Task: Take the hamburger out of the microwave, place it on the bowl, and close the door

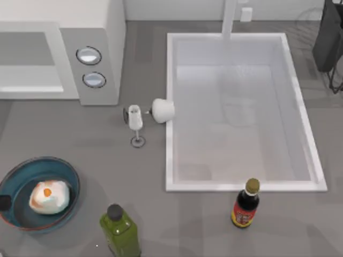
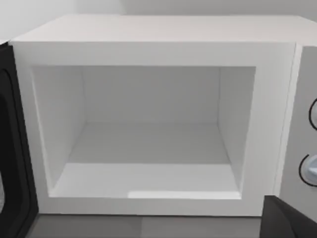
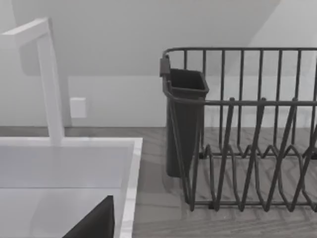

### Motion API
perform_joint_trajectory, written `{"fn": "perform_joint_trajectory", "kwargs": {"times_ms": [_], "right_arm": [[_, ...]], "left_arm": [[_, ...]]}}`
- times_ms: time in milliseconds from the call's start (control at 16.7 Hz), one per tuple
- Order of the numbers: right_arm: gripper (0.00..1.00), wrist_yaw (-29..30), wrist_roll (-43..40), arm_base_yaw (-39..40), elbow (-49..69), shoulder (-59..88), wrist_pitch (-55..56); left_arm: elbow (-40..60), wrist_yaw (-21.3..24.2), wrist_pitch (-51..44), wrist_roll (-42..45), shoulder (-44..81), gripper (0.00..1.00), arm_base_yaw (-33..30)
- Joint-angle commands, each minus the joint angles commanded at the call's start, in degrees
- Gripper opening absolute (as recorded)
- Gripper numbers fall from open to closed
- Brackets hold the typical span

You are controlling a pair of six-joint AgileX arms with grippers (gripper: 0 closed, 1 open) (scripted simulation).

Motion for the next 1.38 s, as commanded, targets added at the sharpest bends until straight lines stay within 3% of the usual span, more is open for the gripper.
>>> {"fn": "perform_joint_trajectory", "kwargs": {"times_ms": [120, 420, 600, 960, 1380], "right_arm": [[1.00, 0.0, 0.0, 0.0, 0.0, 0.0, 0.0], [1.00, 0.0, 0.0, 0.0, 0.0, 0.0, 0.0], [1.00, 0.0, 0.0, 0.0, 0.0, 0.0, 0.0], [1.00, 0.0, 0.0, 0.0, 0.0, 0.0, 0.0], [1.00, 0.0, 0.0, 0.0, 0.0, 0.0, 0.0]], "left_arm": [[0.0, 2.4, 0.9, 0.0, 1.0, 0.00, 2.4], [-0.1, 2.4, 1.2, 0.1, 1.1, 0.00, 2.4], [-0.5, -0.7, 5.3, 0.1, 5.2, 0.00, -0.7], [-1.7, -11.4, 19.8, 0.3, 18.1, 0.00, -11.4], [-1.0, -11.9, 20.3, 0.9, 19.6, 0.00, -11.7]]}}
